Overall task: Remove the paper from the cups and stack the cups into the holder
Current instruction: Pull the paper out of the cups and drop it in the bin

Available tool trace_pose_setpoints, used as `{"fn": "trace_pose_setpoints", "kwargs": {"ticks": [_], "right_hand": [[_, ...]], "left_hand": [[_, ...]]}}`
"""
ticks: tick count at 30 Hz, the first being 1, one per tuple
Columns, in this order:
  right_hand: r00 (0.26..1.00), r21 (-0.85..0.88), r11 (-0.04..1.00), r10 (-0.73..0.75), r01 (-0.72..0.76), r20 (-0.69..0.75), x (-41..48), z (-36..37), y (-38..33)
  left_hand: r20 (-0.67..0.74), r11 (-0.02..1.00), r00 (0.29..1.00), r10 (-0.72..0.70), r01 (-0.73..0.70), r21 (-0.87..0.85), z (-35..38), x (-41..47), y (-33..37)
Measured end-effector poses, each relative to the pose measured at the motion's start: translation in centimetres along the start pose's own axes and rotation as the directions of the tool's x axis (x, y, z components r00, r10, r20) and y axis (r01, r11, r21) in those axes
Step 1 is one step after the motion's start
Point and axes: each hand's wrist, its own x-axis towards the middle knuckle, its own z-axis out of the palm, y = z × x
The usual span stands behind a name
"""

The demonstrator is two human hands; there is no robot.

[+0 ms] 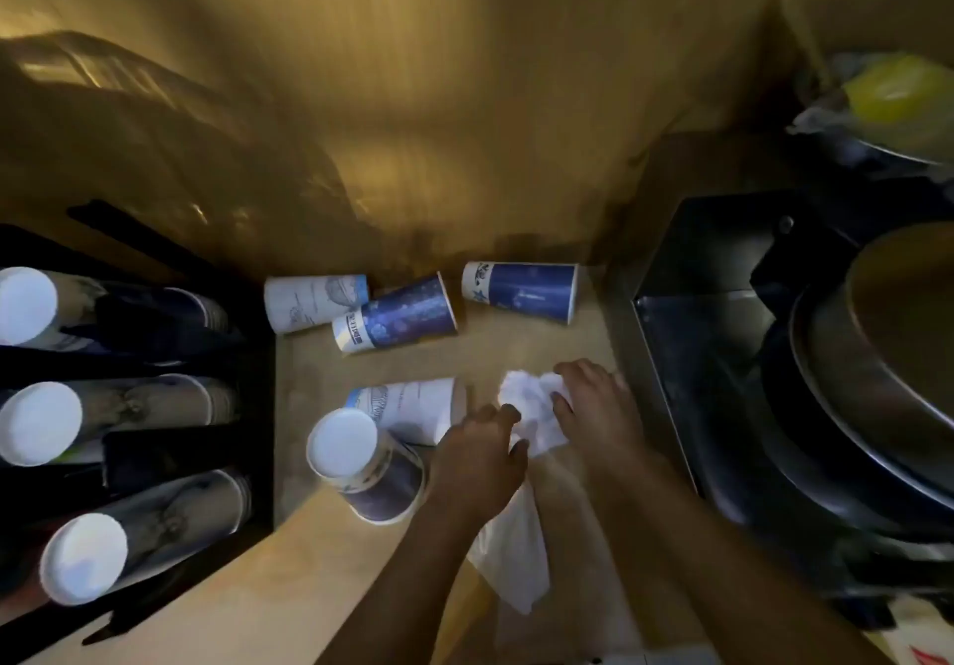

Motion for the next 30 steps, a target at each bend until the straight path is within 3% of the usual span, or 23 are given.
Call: {"fn": "trace_pose_setpoints", "kwargs": {"ticks": [5,10,14,18,21,25,28,30], "right_hand": [[0.999,-0.029,0.999,0.023,-0.022,0.026,-1.1,2.7,0.9],[0.994,-0.181,0.983,0.009,0.011,0.108,-1.9,4.9,1.4],[0.997,-0.241,0.97,-0.014,0.031,0.073,-2.8,5.8,1.5],[0.997,-0.234,0.97,-0.056,0.066,0.052,-3.2,5.5,1.6],[0.999,-0.131,0.991,-0.038,0.035,-0.026,-2.6,4.3,1.3],[0.952,0.183,0.981,0.111,-0.059,-0.286,-1.3,0.0,-0.6],[0.916,0.396,0.918,0.171,-0.014,-0.364,-0.4,-4.7,-2.8],[0.87,0.478,0.873,0.161,0.095,-0.467,-0.5,-7.8,-4.6]], "left_hand": [[0.066,0.977,0.985,-0.159,0.147,0.154,3.7,-1.6,-1.5],[0.156,0.951,0.955,-0.252,0.215,0.221,6.6,-3.5,-2.5],[0.057,0.967,0.982,-0.179,0.165,0.194,6.8,-4.7,-2.6],[-0.027,0.956,0.976,-0.214,0.215,0.2,6.3,-5.5,-2.2],[-0.119,0.97,0.967,-0.224,0.234,0.072,4.7,-5.7,-1.6],[-0.222,0.962,0.948,-0.229,0.186,-0.2,0.9,-5.7,0.1],[-0.357,0.946,0.905,-0.23,0.122,-0.3,-2.6,-6.1,1.3],[-0.44,0.928,0.865,-0.243,0.075,-0.365,-5.2,-6.8,1.8]]}}
